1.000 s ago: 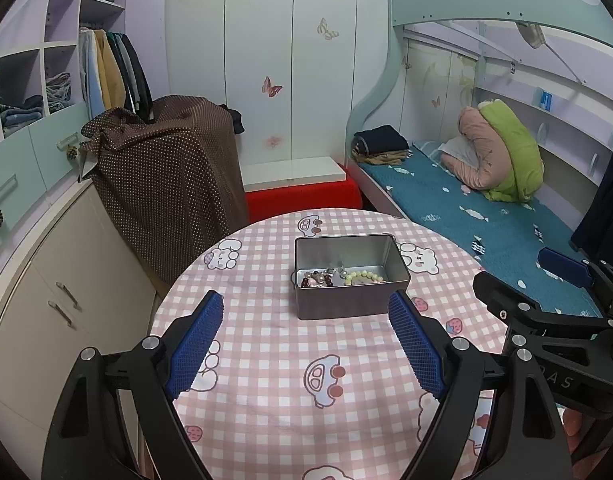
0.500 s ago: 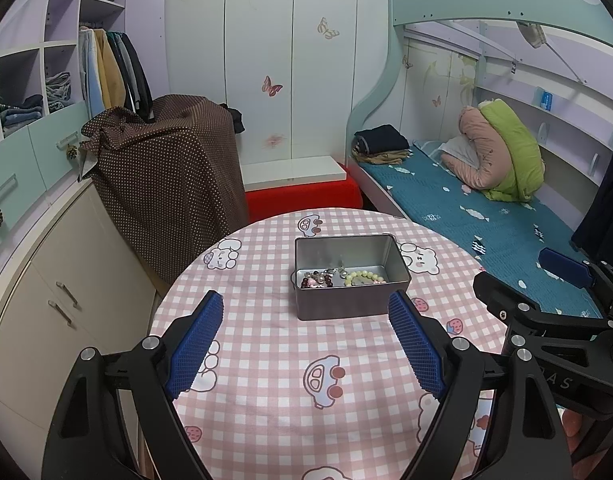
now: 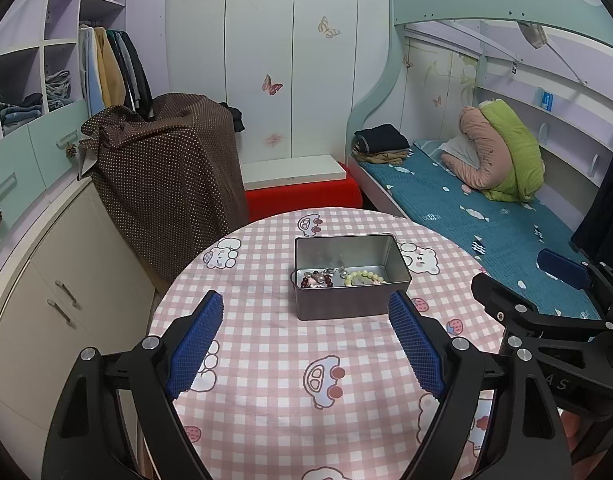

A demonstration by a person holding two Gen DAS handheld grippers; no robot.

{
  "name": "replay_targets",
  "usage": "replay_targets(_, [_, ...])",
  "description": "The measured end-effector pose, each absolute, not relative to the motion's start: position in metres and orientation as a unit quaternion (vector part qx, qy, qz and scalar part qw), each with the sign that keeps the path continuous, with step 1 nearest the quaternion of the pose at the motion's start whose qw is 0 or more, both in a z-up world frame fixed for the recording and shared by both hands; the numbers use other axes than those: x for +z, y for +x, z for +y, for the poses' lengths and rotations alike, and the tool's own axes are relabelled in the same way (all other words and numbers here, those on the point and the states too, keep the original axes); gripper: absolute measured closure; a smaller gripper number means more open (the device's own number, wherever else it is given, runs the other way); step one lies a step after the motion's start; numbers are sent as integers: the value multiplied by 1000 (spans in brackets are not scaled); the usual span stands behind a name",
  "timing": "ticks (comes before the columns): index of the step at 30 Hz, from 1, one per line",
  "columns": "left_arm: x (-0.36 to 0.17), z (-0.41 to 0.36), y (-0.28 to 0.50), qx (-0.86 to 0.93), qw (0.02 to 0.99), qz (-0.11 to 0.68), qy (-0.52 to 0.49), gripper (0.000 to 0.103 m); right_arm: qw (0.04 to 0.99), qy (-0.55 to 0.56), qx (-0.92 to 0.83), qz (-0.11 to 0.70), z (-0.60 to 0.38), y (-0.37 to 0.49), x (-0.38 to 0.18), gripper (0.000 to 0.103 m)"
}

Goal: Organize jewelry

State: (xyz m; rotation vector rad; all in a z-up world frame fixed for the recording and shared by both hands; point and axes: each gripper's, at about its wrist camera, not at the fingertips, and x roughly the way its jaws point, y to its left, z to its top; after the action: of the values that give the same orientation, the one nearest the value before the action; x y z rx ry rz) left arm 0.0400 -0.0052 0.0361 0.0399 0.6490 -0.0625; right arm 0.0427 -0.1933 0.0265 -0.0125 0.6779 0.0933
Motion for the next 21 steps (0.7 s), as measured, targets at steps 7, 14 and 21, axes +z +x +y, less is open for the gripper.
replay_targets(7, [36, -5, 40, -31, 947, 319, 19, 21, 942, -6, 46, 333, -193, 44, 26, 16])
replay_targets(14, [34, -5, 41, -31, 946, 321, 19, 21, 941, -2, 47, 335, -196, 42, 25, 16])
replay_targets(21, [35, -6, 41, -31, 947, 320, 19, 21, 942, -5, 45, 332, -195, 41, 26, 16])
